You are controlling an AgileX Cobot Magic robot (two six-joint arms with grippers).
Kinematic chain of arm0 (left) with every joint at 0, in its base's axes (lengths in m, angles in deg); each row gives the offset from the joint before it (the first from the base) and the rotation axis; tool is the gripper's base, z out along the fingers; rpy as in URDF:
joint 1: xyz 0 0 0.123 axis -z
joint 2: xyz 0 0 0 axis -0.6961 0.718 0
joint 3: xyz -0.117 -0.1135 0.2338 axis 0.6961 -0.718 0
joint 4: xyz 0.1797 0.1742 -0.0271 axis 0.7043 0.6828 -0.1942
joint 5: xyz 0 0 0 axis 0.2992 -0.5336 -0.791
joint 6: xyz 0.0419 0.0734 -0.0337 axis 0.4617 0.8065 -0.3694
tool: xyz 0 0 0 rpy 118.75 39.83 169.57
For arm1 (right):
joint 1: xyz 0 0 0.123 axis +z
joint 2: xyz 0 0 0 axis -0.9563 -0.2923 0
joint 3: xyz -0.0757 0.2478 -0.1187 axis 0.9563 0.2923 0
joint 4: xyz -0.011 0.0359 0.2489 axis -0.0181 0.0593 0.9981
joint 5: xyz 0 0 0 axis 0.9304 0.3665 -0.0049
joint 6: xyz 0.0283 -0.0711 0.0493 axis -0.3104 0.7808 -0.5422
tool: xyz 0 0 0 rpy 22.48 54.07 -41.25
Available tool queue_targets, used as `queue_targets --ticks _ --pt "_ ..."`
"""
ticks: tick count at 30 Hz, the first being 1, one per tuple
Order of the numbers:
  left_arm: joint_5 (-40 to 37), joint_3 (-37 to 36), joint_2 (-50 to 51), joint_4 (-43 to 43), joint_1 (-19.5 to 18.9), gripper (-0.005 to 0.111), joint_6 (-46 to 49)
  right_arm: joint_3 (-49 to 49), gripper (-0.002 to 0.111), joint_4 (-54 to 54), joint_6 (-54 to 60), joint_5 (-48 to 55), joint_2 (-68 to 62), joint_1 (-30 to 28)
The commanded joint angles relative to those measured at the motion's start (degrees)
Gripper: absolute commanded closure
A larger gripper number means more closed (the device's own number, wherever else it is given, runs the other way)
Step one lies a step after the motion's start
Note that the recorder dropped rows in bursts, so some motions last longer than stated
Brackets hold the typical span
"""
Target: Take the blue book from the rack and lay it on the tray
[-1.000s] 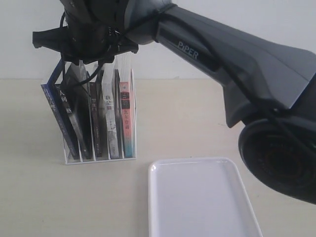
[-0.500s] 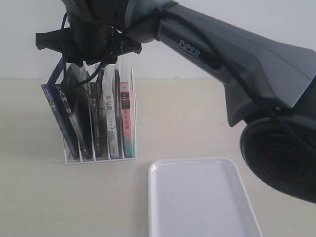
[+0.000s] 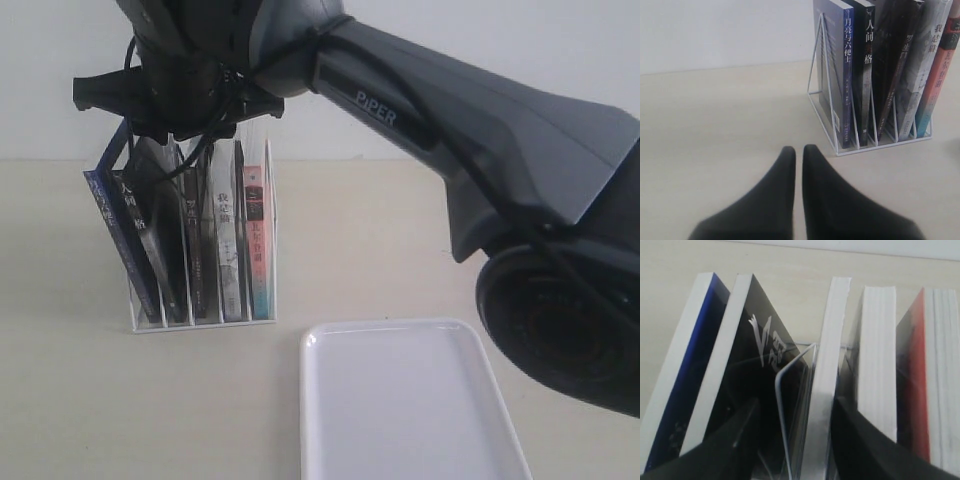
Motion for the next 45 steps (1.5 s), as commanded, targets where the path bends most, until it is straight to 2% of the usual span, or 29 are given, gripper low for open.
queue_targets --ticks 1,9,16,18,22,25,45 --pt "0.0 -0.2 -0.2 0.0 -0.2 0.102 -0.4 0.2 0.064 -0.1 0.0 0.3 -0.7 -0.1" --pt "0.0 -0.2 -0.2 0.0 -0.2 0.102 -0.4 0.2 0.066 0.0 -0.2 0.1 -1.0 -0.1" --pt "0.0 -0.2 -0.2 0.0 -0.2 0.102 -0.4 0.2 0.096 0.3 -0.2 0.5 -1.3 -0.1" --pt "0.0 -0.2 -0.2 0.0 -0.2 0.102 -0.4 0.2 0.100 0.3 -0.1 0.7 -1.3 -0.1" --pt "0.0 -0.2 -0.2 0.0 -0.2 0.102 -0.4 0.2 0.101 0.1 -0.1 0.7 -1.2 -0.1" --pt "0.0 -0.2 -0.2 0.0 -0.2 0.102 -0.4 0.2 0.109 0.1 -0.1 0.7 -0.5 -0.1" --pt "0.0 -0.2 -0.2 0.0 -0.2 0.102 -0.4 -0.5 0.109 -3.8 -0.1 1.6 6.4 1.1"
